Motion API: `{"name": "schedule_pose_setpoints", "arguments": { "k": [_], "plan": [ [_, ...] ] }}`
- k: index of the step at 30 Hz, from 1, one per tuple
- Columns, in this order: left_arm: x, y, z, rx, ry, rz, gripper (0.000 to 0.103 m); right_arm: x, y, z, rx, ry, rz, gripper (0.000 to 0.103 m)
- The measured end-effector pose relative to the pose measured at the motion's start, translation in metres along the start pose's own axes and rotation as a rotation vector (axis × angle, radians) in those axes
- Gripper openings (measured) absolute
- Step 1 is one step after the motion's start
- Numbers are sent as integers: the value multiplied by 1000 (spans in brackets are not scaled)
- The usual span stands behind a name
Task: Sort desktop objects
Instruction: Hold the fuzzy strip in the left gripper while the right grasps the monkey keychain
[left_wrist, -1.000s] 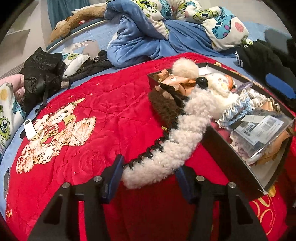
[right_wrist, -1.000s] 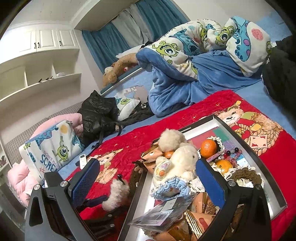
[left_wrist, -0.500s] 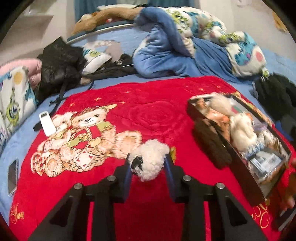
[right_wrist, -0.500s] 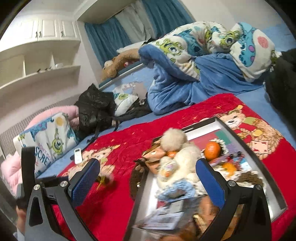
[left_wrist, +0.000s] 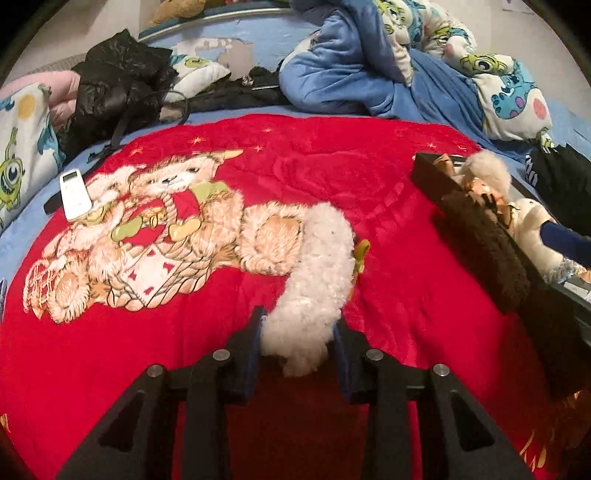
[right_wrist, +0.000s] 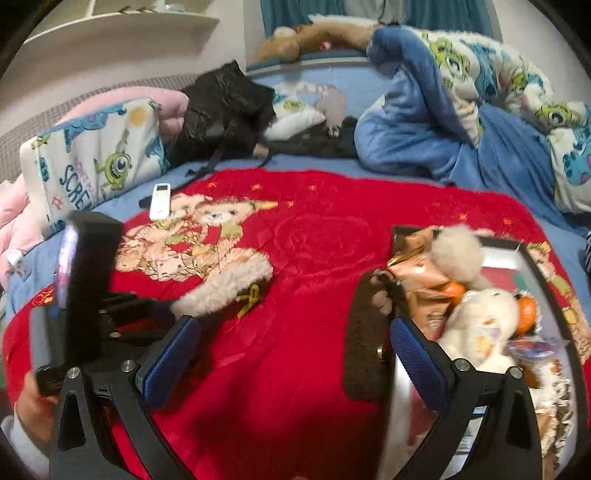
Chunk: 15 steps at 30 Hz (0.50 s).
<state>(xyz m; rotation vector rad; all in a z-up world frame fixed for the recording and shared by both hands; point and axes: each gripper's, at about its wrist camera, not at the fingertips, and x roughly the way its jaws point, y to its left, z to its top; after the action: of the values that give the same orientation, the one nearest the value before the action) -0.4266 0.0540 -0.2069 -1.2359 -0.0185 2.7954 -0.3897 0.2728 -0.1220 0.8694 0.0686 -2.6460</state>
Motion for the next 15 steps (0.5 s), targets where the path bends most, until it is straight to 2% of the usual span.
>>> {"name": "schedule_pose_setpoints", "arguments": {
  "k": [2, 3, 4, 6, 12, 14, 15],
  "plan": [
    [1, 1, -1, -10, 3, -10, 35, 13, -1, 0, 25, 43, -5, 94],
    [1, 0, -1, -8, 0, -8, 35, 18, -3, 0, 38, 68, -16, 75],
    [1, -2, -2, -2, 0, -2, 35, 23, -4, 0, 45, 93, -30, 65],
    [3, -4, -2, 8, -1, 5, 35, 30, -4, -1, 55, 121, -68, 64],
    [2, 4, 1, -24, -2, -33, 35, 36, 5, -7, 54, 96, -161, 63],
    [1, 4, 0, -24, -3, -34, 35, 31, 8, -6, 47, 81, -179, 66],
    [0, 3, -1, -22, -3, -32, 35, 30, 9, -5, 44, 76, -192, 74]
  ]
}}
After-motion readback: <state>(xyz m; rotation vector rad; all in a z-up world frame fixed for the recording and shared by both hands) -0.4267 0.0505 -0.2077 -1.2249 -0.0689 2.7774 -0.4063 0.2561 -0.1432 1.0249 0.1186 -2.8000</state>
